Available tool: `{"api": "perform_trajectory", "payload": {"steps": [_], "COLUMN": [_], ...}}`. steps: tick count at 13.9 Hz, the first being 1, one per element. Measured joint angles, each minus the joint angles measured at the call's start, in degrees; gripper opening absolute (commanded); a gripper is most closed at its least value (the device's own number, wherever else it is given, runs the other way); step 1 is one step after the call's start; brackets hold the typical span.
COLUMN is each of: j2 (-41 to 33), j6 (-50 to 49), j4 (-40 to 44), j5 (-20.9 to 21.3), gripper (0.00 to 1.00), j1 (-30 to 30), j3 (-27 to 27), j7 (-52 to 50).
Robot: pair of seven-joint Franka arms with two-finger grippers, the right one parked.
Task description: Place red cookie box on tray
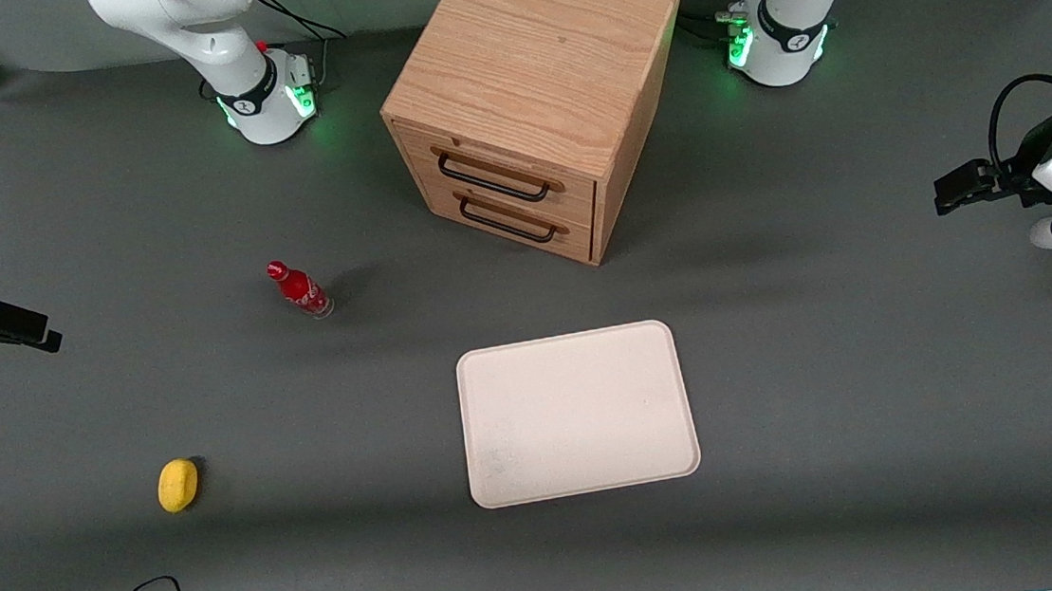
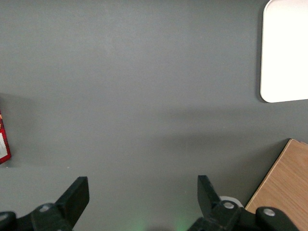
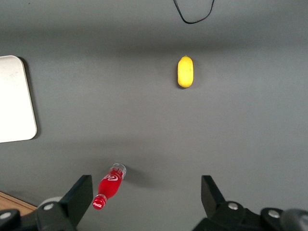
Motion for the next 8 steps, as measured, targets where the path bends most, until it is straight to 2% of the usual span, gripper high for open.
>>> {"api": "perform_trajectory", "payload": {"steps": [8], "j2": [0.2], "j6": [0.0], "j4": [0.0], "j5": [0.5], "gripper": [1.00], "j1": [1.5], "j3": [0.5], "j7": [0.6]}}
